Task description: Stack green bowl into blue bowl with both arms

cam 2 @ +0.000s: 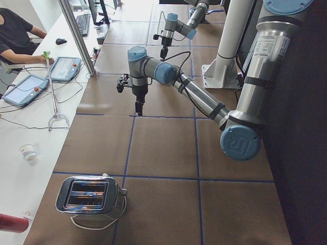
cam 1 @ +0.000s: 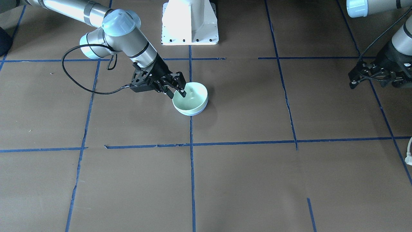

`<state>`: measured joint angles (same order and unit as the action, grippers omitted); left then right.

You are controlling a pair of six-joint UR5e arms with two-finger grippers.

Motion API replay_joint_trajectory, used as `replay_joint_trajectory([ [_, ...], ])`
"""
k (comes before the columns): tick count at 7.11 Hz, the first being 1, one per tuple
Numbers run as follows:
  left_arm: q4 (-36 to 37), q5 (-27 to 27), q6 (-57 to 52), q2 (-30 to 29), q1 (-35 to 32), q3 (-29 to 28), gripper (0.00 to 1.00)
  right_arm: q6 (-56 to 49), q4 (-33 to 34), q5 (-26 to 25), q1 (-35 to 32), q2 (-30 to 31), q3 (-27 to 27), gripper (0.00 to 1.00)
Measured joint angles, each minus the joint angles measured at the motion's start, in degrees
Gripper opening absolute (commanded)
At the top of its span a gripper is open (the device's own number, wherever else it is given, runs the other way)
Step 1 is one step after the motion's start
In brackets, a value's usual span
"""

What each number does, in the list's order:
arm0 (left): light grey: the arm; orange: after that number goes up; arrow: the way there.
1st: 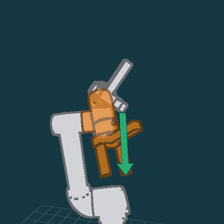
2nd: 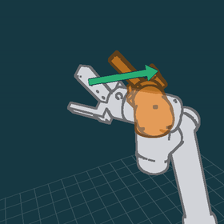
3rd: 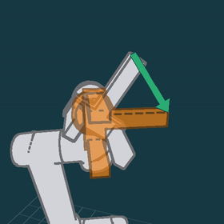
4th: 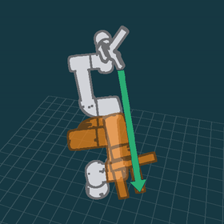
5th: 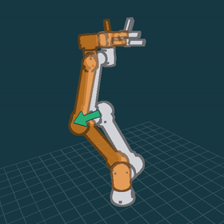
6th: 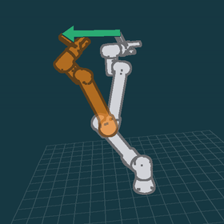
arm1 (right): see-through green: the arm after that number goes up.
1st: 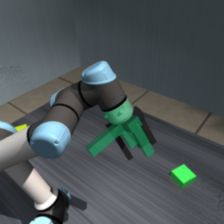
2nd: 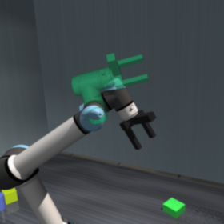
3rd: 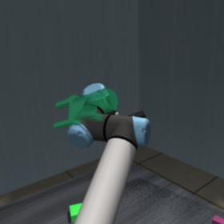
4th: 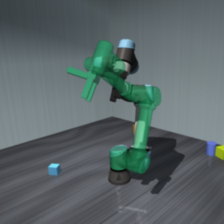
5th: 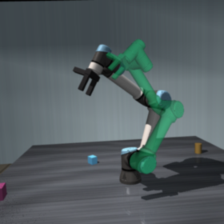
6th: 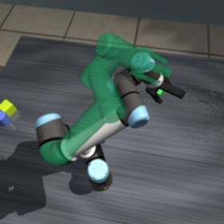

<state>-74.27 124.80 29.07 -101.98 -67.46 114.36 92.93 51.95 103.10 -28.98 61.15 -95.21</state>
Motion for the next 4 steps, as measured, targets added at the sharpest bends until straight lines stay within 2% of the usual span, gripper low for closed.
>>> replay_joint_trajectory([
  [2, 0.0, 0.0, -0.5, 0.0, -0.2, -0.1, 1.0, -0.5, 1.4, -0.2, -2.1, 0.2, -0.4, 1.0],
  [4, 0.2, 1.6, -5.5, 0.2, -2.8, -1.6, 1.0, -6.5, 12.1, 2.8, -6.0, 0.5, -3.3, 1.0],
])
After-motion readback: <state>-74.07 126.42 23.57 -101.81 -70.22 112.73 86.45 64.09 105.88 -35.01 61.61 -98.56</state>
